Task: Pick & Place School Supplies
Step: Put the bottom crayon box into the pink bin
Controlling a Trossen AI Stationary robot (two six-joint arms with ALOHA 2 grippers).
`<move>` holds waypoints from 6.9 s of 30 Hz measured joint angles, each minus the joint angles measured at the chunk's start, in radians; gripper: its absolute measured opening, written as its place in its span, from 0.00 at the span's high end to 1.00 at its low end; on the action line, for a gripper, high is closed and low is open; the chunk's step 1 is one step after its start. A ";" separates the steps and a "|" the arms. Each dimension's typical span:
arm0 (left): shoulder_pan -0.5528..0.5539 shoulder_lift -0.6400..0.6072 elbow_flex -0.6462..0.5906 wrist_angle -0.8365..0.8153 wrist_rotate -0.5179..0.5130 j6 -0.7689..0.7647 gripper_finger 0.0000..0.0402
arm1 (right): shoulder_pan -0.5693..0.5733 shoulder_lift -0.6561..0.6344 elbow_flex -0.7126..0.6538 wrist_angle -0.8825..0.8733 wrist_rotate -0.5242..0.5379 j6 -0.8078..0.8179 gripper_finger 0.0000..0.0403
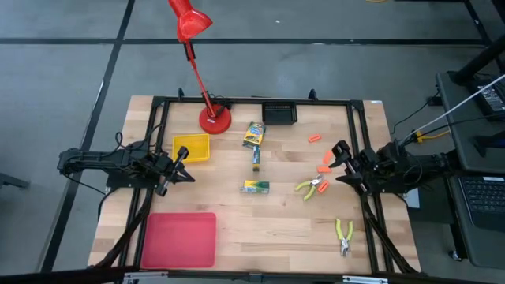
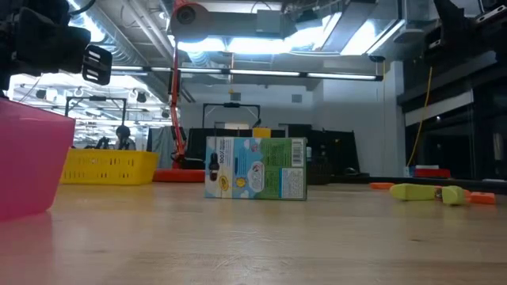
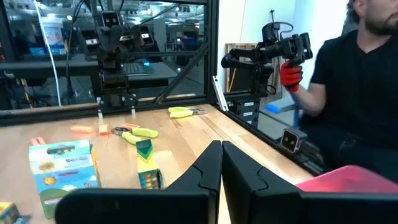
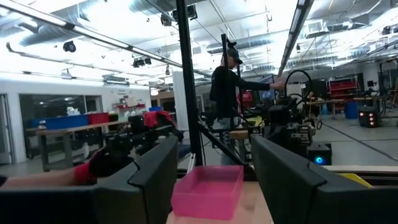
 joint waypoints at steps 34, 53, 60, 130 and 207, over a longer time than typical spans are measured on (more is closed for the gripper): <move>-0.002 0.003 0.000 0.598 0.101 0.235 0.99 | 0.000 0.000 0.000 0.187 0.179 -0.602 0.48; -0.003 0.101 0.000 0.651 -0.053 0.385 0.98 | -0.001 0.071 0.176 0.216 0.174 -0.560 0.48; -0.003 0.112 0.000 0.634 0.019 0.366 0.97 | -0.001 0.093 0.182 0.260 0.187 -0.594 0.48; -0.463 1.570 0.610 0.376 -1.004 -0.307 0.53 | 0.315 0.808 0.660 -0.670 0.702 0.018 0.48; -1.296 1.362 0.615 -0.245 -1.421 -1.293 0.99 | 0.340 0.889 0.661 -0.549 0.747 -0.010 0.48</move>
